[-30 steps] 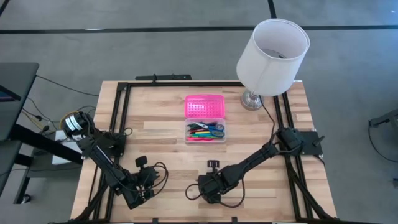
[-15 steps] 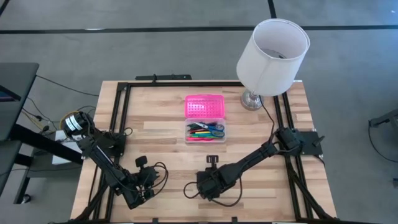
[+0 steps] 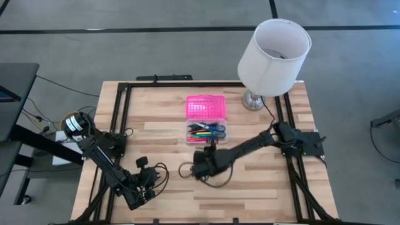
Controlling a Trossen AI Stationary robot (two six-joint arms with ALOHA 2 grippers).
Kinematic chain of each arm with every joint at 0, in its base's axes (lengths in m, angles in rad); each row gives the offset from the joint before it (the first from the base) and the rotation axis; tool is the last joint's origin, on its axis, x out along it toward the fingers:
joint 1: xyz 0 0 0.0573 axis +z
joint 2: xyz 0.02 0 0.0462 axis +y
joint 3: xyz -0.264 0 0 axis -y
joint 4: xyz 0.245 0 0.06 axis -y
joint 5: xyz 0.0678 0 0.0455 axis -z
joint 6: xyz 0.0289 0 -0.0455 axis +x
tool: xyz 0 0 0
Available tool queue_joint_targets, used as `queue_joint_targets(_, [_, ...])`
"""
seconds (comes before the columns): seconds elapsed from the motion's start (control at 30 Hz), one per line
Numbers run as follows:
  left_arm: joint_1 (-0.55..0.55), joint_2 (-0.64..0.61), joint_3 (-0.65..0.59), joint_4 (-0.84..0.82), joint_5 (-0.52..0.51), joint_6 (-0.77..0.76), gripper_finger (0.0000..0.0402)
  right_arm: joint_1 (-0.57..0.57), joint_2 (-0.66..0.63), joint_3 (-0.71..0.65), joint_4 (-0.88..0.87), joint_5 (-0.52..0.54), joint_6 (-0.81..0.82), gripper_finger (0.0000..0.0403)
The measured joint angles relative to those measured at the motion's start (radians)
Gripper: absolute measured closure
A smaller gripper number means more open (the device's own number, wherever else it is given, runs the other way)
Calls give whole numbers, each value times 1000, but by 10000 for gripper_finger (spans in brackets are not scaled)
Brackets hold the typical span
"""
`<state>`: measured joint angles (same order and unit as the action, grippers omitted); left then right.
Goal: Pick & place school supplies into a supply box
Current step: Put the green crayon into the supply box, then return to Home Position
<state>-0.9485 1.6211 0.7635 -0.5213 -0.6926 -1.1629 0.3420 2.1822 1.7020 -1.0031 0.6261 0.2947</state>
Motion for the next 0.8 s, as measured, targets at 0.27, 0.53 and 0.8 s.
queue_joint_targets(0.27, [0,0,0,0,0,7,340,-121,0,0,-4,3,-96,399])
queue_joint_targets(0.53, [0,0,0,0,0,9,340,-200,-1,0,5,-106,-130,390])
queue_joint_targets(0.8, [0,0,0,0,0,9,340,-214,-2,0,17,-128,-122,341])
